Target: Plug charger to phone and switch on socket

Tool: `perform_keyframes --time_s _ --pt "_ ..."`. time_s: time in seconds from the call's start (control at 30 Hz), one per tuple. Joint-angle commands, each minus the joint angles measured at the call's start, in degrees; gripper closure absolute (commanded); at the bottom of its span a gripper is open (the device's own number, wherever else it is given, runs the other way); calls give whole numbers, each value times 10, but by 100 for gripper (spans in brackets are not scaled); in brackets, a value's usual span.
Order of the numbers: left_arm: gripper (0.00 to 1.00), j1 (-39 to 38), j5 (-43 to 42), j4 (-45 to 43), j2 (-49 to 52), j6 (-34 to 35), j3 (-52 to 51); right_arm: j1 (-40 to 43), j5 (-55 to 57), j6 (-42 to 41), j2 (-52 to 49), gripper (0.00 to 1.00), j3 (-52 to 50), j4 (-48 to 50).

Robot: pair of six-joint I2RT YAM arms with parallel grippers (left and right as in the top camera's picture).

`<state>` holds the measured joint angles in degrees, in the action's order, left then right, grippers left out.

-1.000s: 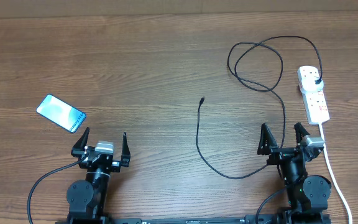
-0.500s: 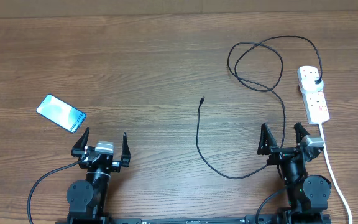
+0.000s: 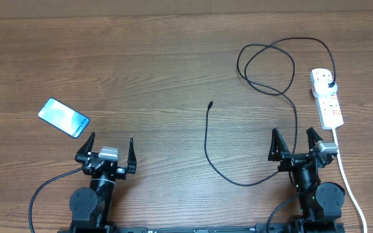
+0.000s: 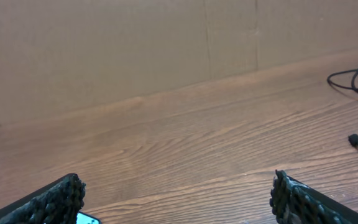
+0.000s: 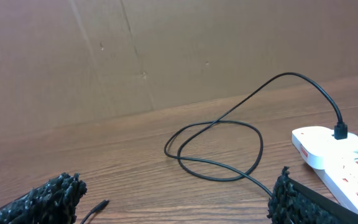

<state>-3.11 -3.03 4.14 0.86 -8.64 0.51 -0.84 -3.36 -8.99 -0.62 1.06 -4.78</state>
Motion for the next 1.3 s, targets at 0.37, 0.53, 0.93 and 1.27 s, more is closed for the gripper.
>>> perform_keyframes --time_s 0.37,0.53,0.93,1.27 --pt "0 2 -9 -1 -3 29 55 -3 7 -2 5 0 -6 2" --pt "0 2 -9 0 41 43 109 -3 7 -2 5 0 -6 2" --pt "0 2 -55 5 262 69 281 -3 7 -2 5 0 -6 2" --pt "0 2 -145 135 481 80 500 -3 7 -2 5 0 -6 2"
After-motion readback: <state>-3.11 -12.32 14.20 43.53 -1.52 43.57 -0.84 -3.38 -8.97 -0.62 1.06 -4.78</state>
